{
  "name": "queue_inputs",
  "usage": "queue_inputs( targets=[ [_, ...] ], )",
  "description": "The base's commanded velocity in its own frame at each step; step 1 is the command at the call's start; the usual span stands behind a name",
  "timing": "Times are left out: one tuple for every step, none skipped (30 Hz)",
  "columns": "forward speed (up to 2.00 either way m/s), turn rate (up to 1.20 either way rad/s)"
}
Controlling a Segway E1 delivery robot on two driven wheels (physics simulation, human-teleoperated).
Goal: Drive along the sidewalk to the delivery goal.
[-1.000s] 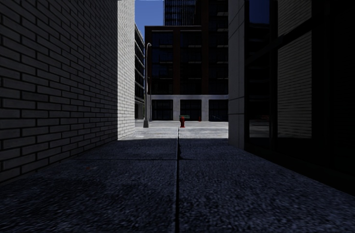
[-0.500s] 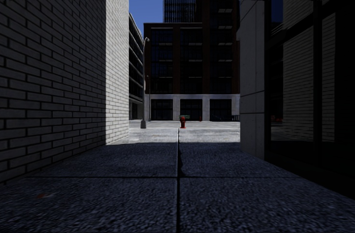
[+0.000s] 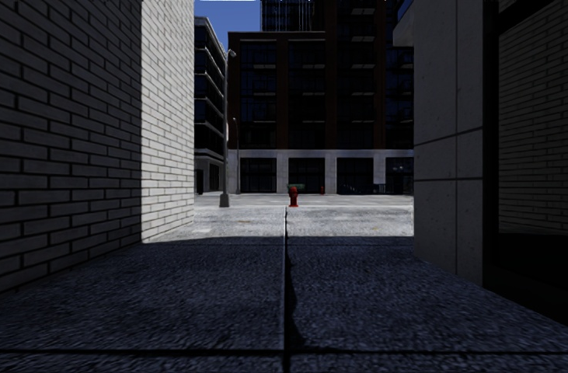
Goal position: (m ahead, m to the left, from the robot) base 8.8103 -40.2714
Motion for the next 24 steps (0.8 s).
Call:
queue_inputs(
  targets=[
    [2.0, 0.0],
    [2.0, 0.0],
    [2.0, 0.0],
    [2.0, 0.0],
    [2.0, 0.0],
    [2.0, 0.0],
    [2.0, 0.0],
    [2.0, 0.0],
    [2.0, 0.0],
    [2.0, 0.0],
    [2.0, 0.0],
    [2.0, 0.0],
    [2.0, 0.0],
    [2.0, 0.0],
    [2.0, 0.0],
    [2.0, 0.0],
    [2.0, 0.0],
    [2.0, 0.0],
    [2.0, 0.0],
    [2.0, 0.0],
    [2.0, 0.0],
    [2.0, 0.0],
    [2.0, 0.0],
    [2.0, 0.0]
  ],
)
